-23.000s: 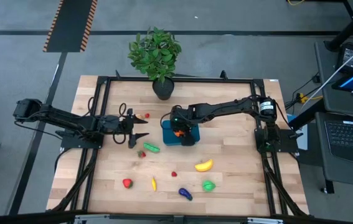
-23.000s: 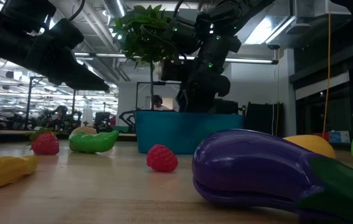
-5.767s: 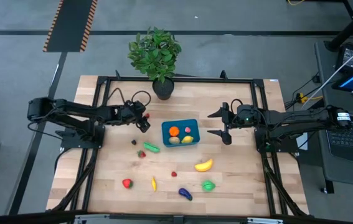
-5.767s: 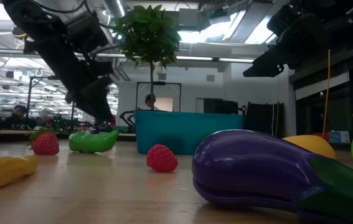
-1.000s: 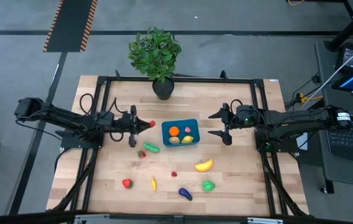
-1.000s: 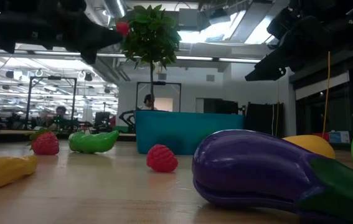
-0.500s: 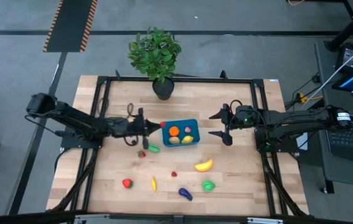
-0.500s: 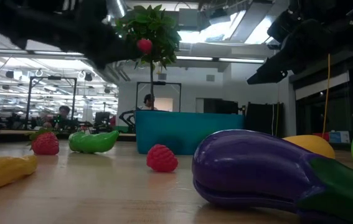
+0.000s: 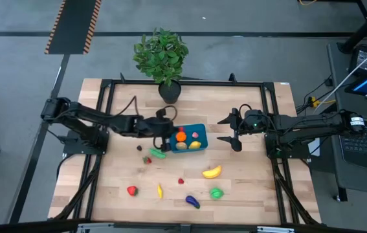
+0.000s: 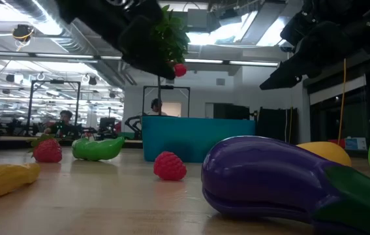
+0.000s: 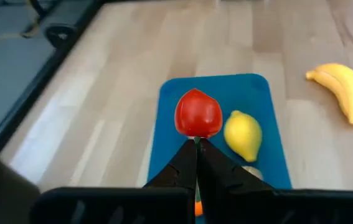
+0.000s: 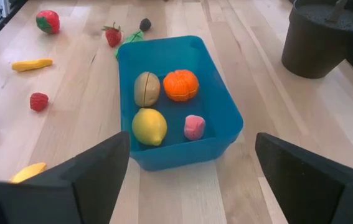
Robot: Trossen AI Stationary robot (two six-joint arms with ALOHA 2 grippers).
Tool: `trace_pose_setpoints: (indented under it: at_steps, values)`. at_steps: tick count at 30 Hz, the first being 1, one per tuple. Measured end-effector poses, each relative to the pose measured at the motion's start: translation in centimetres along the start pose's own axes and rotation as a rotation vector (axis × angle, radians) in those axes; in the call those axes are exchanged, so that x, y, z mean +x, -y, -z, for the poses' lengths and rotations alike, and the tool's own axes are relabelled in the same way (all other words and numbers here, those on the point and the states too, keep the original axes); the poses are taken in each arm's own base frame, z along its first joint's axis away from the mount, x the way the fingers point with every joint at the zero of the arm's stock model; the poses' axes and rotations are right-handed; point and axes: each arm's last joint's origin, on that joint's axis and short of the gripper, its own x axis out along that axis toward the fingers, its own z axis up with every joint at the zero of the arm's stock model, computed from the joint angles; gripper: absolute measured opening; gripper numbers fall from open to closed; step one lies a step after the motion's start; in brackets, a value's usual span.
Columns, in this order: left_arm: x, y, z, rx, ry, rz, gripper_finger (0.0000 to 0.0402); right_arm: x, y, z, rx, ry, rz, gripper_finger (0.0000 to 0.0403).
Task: Pick and placing Produce into tupperware
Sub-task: Put the red cherry into the blue bin
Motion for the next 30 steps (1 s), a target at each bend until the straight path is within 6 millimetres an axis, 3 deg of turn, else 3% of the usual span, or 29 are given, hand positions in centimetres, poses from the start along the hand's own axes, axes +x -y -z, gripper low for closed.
trace_pose_setpoints:
  at_steps: [9,19,24,30]
  values:
    - [3.2,-0.3,-1.7,0.086,-0.267,0.014,0.0,0.0,0.0,0.3,0.001,-0.031,0.0,0.0348]
    - [7.9,-0.2,-2.1,0.144,-0.342,0.026,0.0,0.0,0.0,0.4,0.001,-0.042,0.0,0.0348]
    - [9.2,-0.8,-2.4,0.146,-0.344,0.059,0.0,0.0,0.0,0.4,0.001,-0.044,0.0,0.0348]
    - [9.4,-1.6,-2.2,0.126,-0.365,0.088,0.0,0.0,0.0,0.4,0.001,-0.044,0.0,0.0348]
